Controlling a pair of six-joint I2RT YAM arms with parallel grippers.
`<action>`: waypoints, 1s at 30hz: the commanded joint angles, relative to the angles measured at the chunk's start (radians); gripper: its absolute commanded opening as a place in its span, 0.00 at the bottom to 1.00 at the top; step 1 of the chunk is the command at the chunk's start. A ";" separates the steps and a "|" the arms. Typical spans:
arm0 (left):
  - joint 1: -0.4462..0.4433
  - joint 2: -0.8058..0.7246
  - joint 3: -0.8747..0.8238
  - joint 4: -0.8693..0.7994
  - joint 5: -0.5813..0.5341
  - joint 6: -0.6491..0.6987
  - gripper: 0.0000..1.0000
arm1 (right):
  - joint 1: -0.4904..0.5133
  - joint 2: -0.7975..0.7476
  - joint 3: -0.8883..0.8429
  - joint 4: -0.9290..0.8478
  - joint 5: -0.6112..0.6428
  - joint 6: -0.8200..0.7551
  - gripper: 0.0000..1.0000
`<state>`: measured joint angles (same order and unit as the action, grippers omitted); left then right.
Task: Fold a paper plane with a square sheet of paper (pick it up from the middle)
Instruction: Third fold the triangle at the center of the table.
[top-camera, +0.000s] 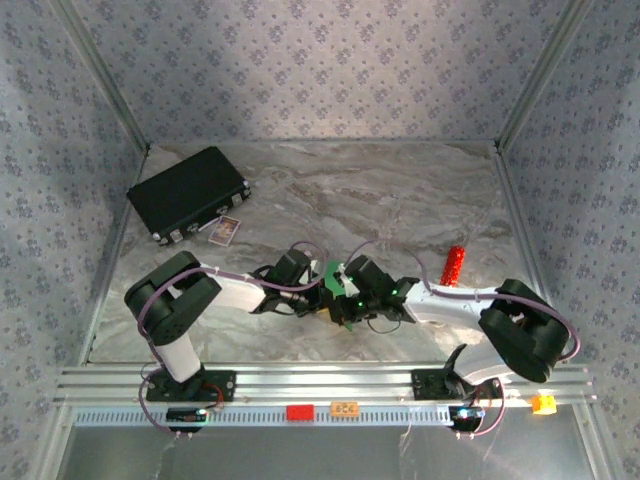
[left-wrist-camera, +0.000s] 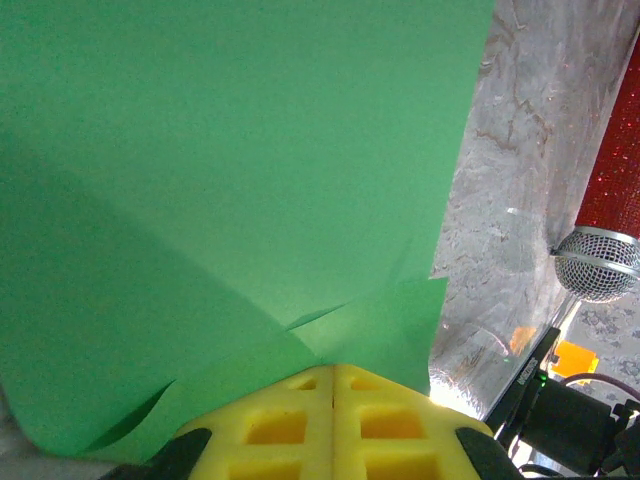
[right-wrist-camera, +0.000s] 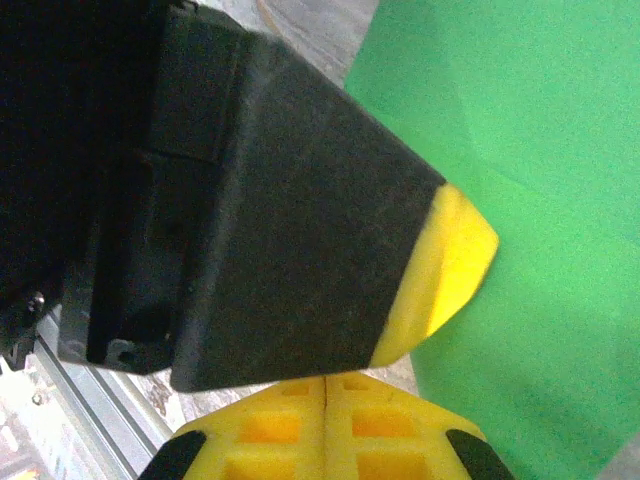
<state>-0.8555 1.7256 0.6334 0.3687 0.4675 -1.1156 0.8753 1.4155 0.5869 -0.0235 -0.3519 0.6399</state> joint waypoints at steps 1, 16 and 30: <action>0.003 0.028 0.015 -0.039 -0.015 0.017 0.00 | 0.004 0.029 0.032 -0.024 0.026 -0.003 0.02; 0.007 0.023 0.011 -0.050 -0.020 0.022 0.00 | 0.013 0.020 -0.082 0.001 0.046 0.038 0.05; 0.015 0.026 0.006 -0.057 -0.024 0.020 0.00 | -0.017 -0.147 -0.241 0.014 0.034 0.096 0.09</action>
<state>-0.8524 1.7298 0.6395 0.3653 0.4675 -1.1118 0.8654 1.2968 0.3874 0.0517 -0.3222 0.7040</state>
